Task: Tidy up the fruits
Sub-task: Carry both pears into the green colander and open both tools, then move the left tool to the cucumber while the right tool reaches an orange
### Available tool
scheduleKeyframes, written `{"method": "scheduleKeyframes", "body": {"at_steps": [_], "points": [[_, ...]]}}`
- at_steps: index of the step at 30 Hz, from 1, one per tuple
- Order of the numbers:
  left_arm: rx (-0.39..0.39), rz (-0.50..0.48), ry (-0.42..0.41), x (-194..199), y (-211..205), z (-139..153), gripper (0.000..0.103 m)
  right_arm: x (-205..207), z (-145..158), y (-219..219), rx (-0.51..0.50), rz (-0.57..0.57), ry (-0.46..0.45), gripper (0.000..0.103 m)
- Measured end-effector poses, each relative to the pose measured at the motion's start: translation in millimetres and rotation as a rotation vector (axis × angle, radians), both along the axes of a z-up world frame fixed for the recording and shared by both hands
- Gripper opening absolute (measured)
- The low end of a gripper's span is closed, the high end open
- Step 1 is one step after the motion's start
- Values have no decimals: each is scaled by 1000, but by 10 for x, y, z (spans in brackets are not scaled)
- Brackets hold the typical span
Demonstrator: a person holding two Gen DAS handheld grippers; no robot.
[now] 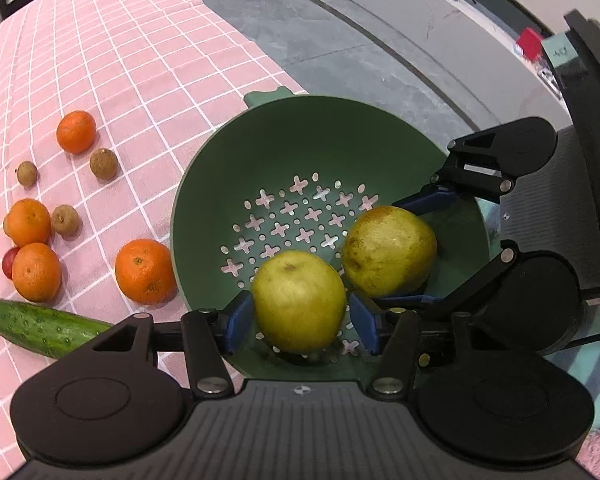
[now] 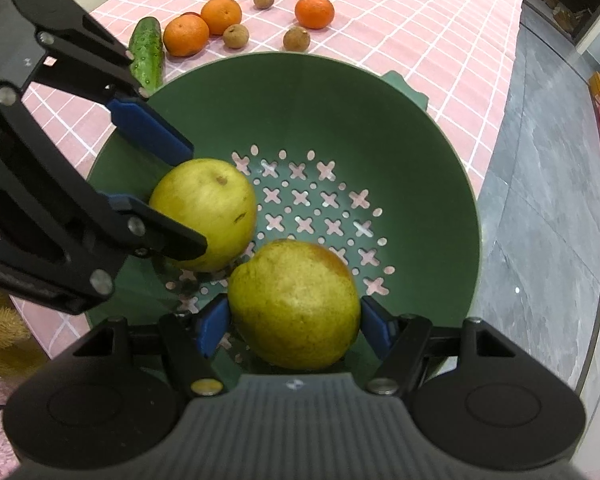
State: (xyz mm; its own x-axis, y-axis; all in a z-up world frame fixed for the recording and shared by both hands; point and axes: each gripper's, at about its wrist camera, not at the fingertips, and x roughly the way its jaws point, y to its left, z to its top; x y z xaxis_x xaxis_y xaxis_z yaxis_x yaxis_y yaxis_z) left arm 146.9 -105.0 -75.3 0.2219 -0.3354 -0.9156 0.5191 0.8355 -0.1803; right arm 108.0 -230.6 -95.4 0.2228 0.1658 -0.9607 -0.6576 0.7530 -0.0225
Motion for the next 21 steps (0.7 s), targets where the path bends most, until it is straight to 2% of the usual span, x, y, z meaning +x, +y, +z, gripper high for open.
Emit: {"method": "scheduleKeyframes", "body": {"at_steps": [3, 5, 6, 14, 21], "points": [[-26, 11, -9, -21, 35, 45, 65, 9, 22, -13, 0, -14, 10, 68], [-41, 6, -22, -47, 44, 86, 65, 12, 102, -26, 30, -30, -14, 82], [-48, 10, -28, -58, 50, 107, 65, 16, 153, -29, 43, -38, -27, 84], [-121, 65, -113, -159, 249, 452, 65, -16, 465, 21, 49, -38, -103, 84], [-135, 199, -227, -206, 587, 753, 65, -31, 759, 98, 105, -166, -218, 84]]}}
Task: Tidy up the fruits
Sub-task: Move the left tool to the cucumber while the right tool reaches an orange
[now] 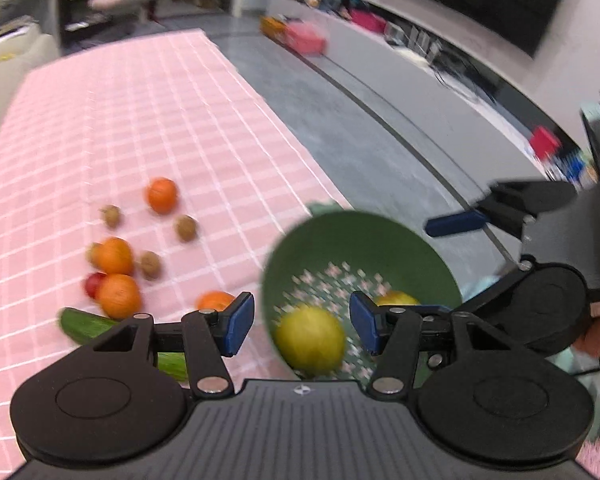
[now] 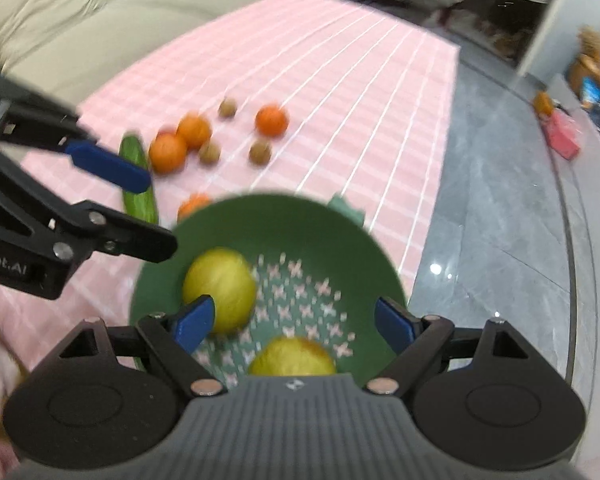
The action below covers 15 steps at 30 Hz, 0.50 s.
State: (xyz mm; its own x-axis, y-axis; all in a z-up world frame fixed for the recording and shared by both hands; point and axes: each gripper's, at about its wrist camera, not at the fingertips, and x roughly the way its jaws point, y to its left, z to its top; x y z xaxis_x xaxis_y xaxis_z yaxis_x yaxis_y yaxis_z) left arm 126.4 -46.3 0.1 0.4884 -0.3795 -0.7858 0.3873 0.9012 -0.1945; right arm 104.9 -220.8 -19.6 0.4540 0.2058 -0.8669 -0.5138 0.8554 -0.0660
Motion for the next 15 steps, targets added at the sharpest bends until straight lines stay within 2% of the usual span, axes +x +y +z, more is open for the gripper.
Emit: {"method": "scheduleKeyframes", "body": {"at_steps": [6, 11, 15], "points": [[-47, 140, -53, -10, 380, 177, 65, 94, 151, 98, 161, -164, -19, 84], [-83, 257, -67, 42, 665, 220, 65, 117, 124, 276, 255, -212, -7, 84], [-87, 363, -67, 80, 882, 181, 65, 134, 15, 447, 285, -232, -1, 84]]}}
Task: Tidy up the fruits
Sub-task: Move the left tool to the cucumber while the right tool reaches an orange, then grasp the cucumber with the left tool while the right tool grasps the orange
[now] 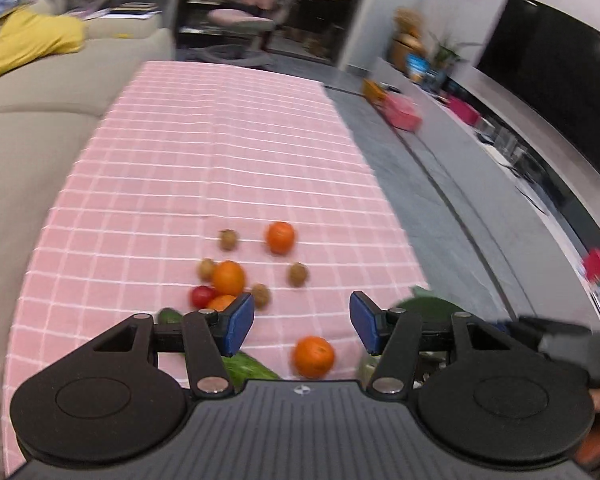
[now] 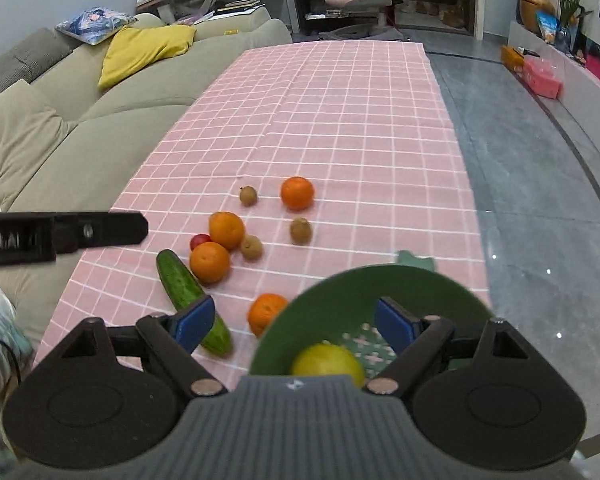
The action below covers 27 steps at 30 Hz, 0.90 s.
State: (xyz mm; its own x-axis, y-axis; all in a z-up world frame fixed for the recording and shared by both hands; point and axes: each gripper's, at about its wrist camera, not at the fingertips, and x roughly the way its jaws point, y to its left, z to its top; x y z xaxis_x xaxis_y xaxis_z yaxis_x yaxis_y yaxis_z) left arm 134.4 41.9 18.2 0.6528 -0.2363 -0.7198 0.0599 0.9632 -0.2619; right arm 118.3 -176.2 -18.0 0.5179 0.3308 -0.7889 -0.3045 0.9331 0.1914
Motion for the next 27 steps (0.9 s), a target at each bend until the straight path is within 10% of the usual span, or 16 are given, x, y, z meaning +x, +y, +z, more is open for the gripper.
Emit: {"method": "scheduleKeyframes", "body": {"at_steps": [5, 14, 27], "points": [[44, 79, 22, 51, 118, -98, 65, 36, -125, 221, -56, 31, -33, 76], [-107, 267, 194, 200, 469, -410, 65, 278, -260, 435, -142, 148, -82, 63], [-160, 384, 430, 378, 450, -1040, 65, 695, -704, 742, -185, 391, 116, 53]]}}
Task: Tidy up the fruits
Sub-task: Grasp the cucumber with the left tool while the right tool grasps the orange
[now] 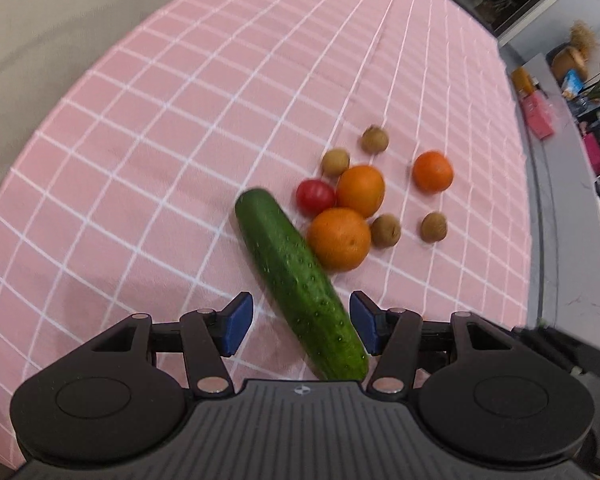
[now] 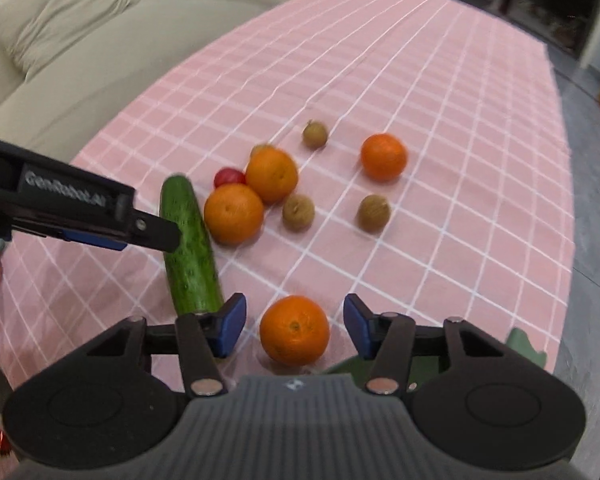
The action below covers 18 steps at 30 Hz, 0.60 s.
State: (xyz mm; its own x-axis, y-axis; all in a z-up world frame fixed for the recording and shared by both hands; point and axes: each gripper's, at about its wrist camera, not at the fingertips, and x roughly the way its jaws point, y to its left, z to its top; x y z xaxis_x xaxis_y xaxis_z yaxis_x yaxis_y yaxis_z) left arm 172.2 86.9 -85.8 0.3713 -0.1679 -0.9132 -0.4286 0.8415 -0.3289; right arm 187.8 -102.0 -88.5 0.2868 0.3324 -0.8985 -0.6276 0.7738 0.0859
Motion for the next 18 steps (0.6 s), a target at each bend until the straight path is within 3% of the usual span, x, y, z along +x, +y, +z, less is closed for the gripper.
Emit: {"method": "scheduleKeyframes", "body": {"at_steps": [10, 15, 18], "points": [[-7, 28, 49, 131, -103, -194, 65, 203, -209, 184, -154, 226, 110, 52], [-17, 51, 58, 158, -96, -259, 65, 244, -310, 242, -167, 254, 149, 52], [-34, 43, 47, 151, -91, -246, 54, 235, -372, 263, -165, 248, 161, 49]]}}
